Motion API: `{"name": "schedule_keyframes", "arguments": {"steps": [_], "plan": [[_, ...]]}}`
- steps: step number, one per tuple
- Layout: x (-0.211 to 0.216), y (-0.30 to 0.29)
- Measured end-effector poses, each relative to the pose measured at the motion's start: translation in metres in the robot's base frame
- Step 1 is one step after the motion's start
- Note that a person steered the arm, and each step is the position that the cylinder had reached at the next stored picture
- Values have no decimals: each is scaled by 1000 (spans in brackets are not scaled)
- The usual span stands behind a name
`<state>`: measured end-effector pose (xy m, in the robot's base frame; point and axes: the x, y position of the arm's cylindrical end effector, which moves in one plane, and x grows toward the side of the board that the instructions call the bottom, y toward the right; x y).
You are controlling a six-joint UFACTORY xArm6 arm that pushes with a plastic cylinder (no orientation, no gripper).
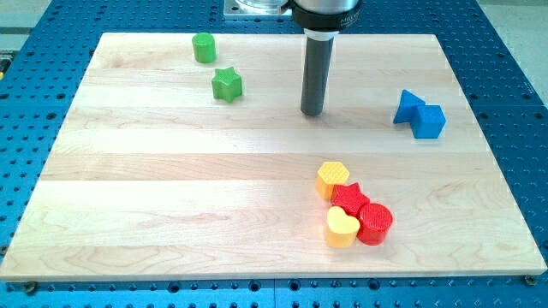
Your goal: Slide the green blocks to the top left side of the board
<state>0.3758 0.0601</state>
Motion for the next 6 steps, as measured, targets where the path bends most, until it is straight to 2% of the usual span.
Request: {"name": "schedule_keyframes", "arguments": {"steps": [6], "plan": [[-12, 2]]}}
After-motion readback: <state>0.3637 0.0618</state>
